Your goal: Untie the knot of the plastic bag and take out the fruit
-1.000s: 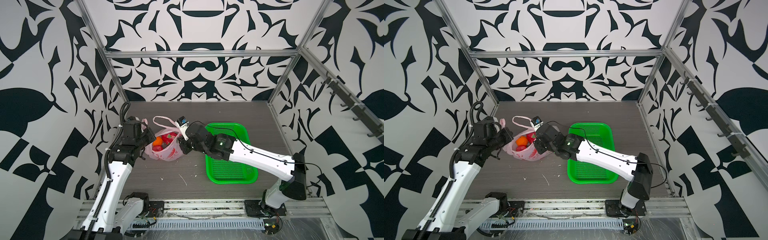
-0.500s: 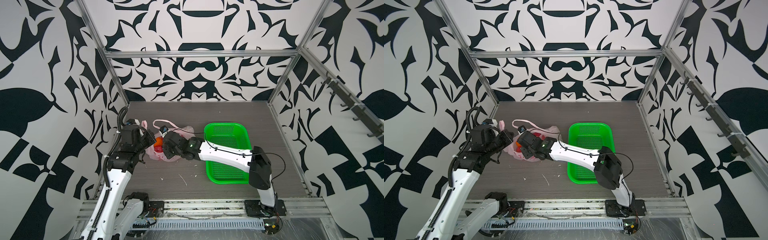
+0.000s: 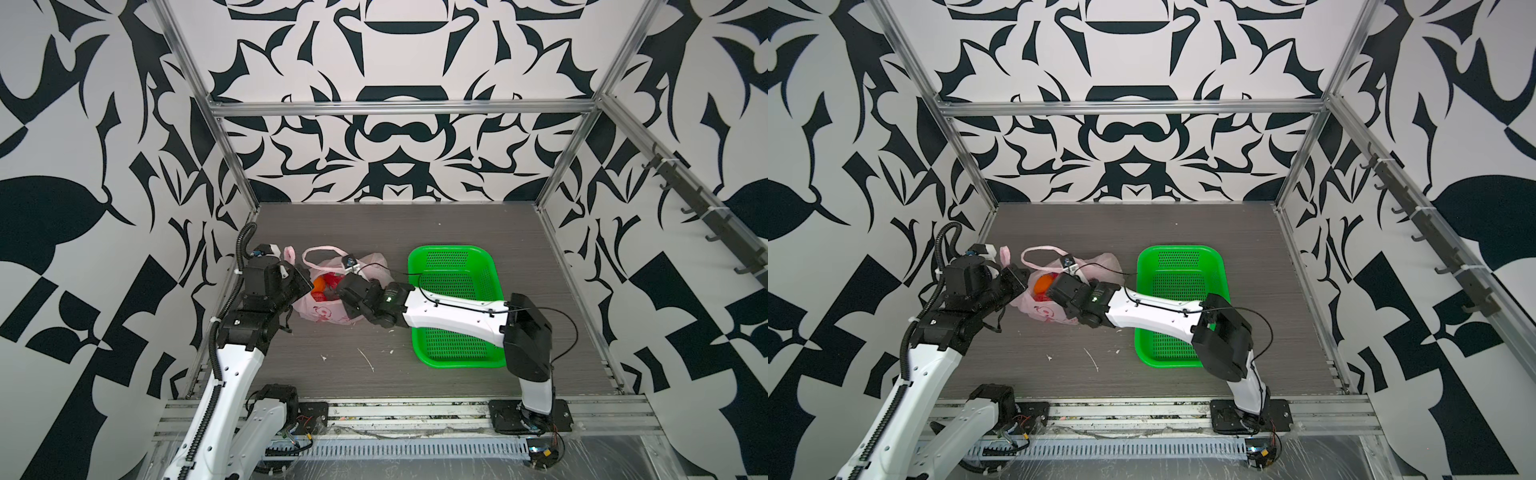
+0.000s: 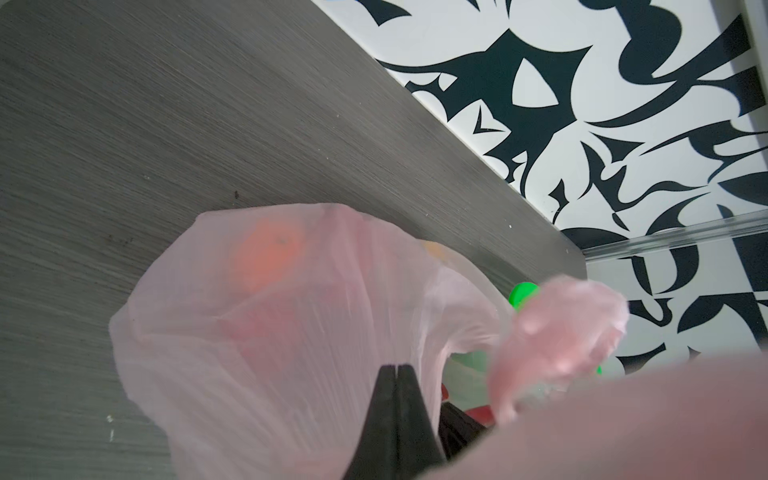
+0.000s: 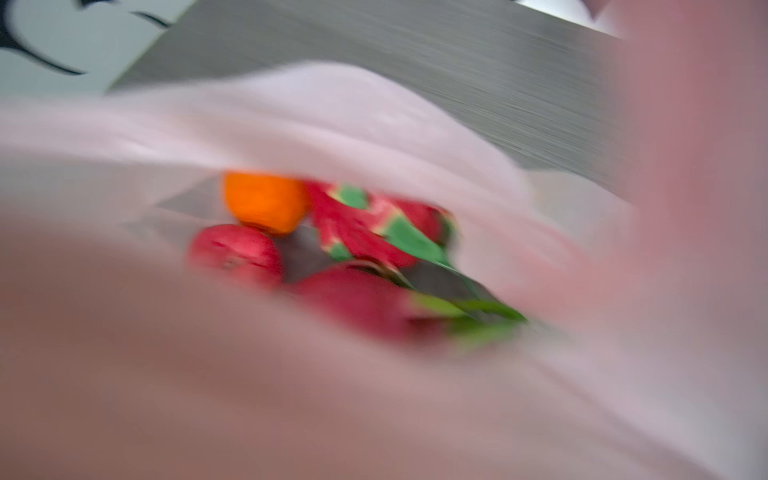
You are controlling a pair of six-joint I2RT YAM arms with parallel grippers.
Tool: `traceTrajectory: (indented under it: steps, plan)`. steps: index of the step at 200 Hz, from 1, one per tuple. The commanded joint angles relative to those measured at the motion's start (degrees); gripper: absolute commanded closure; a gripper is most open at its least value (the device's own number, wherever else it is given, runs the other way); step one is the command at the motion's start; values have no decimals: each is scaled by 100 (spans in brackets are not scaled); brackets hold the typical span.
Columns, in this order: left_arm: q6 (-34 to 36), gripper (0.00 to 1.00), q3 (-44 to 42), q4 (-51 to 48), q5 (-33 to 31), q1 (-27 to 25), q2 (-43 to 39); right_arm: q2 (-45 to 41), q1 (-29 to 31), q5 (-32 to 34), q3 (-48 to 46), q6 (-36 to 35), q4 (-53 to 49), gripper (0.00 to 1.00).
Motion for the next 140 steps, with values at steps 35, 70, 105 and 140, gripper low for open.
traceTrajectory:
  steps: [35,70,105,140]
  plan:
    - [-205,100,-496,229,43,22,-324,-535,-23,803,-687,1127,-123,99]
    - [-170,100,-567,112,-70,19,-435,-529,-39,701,-944,1517,-323,100]
    - [-144,100,-602,85,-217,24,-507,-711,-33,502,-1403,1917,-263,100]
    - [-135,100,-582,118,-327,25,-502,-925,-40,461,-1647,2030,-239,100]
